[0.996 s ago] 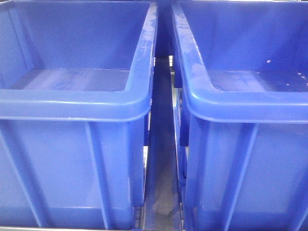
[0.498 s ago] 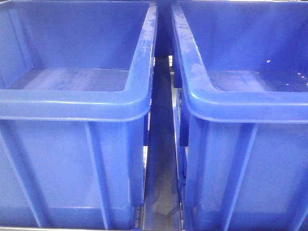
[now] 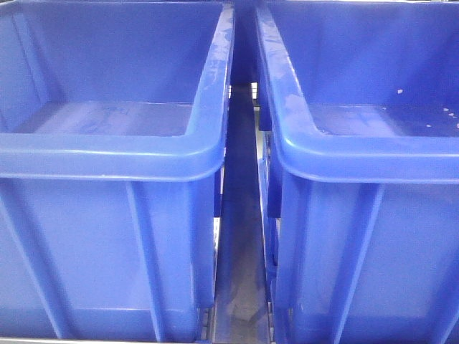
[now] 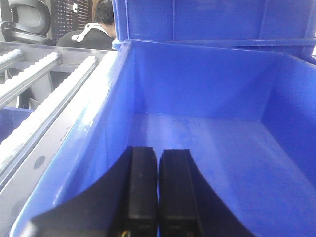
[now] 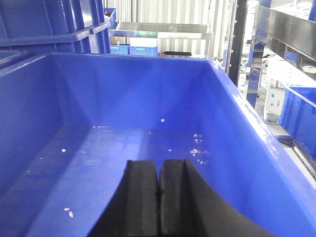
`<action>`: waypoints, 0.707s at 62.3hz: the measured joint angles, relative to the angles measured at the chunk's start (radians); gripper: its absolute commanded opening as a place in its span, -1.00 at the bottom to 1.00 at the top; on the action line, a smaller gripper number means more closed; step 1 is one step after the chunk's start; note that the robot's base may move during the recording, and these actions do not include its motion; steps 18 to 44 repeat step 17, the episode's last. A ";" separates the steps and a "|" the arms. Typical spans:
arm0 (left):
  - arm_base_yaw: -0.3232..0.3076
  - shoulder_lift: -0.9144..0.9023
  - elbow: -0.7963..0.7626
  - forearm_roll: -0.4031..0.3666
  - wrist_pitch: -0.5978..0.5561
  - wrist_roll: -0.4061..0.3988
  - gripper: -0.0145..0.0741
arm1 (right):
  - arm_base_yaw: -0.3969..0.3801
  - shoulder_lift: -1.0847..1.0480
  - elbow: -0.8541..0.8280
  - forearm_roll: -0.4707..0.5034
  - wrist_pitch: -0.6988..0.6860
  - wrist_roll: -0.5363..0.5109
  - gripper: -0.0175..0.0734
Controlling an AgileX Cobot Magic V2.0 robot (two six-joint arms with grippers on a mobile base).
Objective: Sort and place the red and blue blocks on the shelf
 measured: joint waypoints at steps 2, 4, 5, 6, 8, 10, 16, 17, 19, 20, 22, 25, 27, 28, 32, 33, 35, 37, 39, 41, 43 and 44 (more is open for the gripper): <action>0.000 0.000 0.000 0.000 0.000 0.000 -0.39 | 0.000 0.000 0.000 0.000 0.000 0.000 -0.49; 0.000 0.000 0.000 0.000 0.000 0.000 -0.39 | 0.000 0.000 0.000 0.000 0.000 0.000 -0.49; 0.000 0.000 0.000 0.000 0.000 0.000 -0.39 | 0.000 0.000 0.000 0.000 0.000 0.000 -0.49; 0.000 0.000 0.000 0.000 0.000 0.000 -0.39 | 0.000 0.000 0.000 0.000 0.000 0.000 -0.49; 0.000 0.000 0.000 0.000 0.006 0.000 -0.39 | 0.000 0.000 0.000 0.000 0.000 0.000 -0.49; 0.000 0.000 0.000 0.000 0.000 0.000 -0.39 | 0.000 0.000 0.000 0.000 0.000 0.000 -0.49; 0.000 0.000 0.000 0.000 0.000 0.000 -0.39 | 0.000 0.000 0.000 0.000 0.000 0.000 -0.49; 0.000 0.000 0.000 0.000 0.000 0.000 -0.39 | 0.000 0.000 0.000 0.000 0.000 0.000 -0.49; 0.000 0.000 0.000 0.000 0.000 0.000 -0.39 | 0.000 0.000 0.000 0.000 0.000 0.000 -0.49; 0.000 0.000 0.000 0.000 0.000 0.000 -0.39 | 0.000 0.000 0.000 0.000 0.000 0.000 -0.49; 0.000 0.000 0.000 0.000 0.000 0.000 -0.39 | 0.000 0.000 0.000 0.000 0.000 0.000 -0.49; 0.000 0.000 0.000 0.000 0.000 0.000 -0.39 | 0.000 0.000 0.000 0.000 0.000 0.000 -0.49; 0.000 0.000 0.000 0.000 0.000 0.000 -0.39 | 0.000 0.000 0.000 0.000 0.000 0.000 -0.49; 0.000 0.000 0.000 0.000 0.000 0.000 -0.39 | 0.000 0.000 0.000 0.000 0.000 0.000 -0.49; 0.000 0.000 0.000 0.000 0.000 0.000 -0.39 | 0.000 0.000 0.000 0.000 0.000 0.000 -0.49; 0.000 0.000 0.000 0.000 0.000 0.000 -0.39 | 0.000 0.000 0.000 0.000 0.000 0.000 -0.49; 0.000 0.000 0.000 0.000 0.000 0.000 -0.39 | 0.000 0.000 0.000 0.000 0.000 0.000 -0.49; 0.000 0.000 0.000 0.000 0.000 0.000 -0.39 | 0.000 0.000 0.000 0.000 0.000 0.000 -0.49; 0.000 0.000 0.000 0.000 0.000 0.000 -0.39 | 0.000 0.000 0.000 0.000 0.000 0.000 -0.49; 0.000 0.000 0.000 0.000 0.000 0.000 -0.39 | 0.000 0.000 0.000 0.000 0.000 0.000 -0.49; 0.000 0.000 0.000 0.000 0.000 0.000 -0.39 | 0.000 0.000 0.000 0.000 0.000 0.000 -0.49; 0.000 0.000 0.000 0.000 0.000 0.000 -0.39 | 0.000 0.000 0.000 0.000 0.000 0.000 -0.49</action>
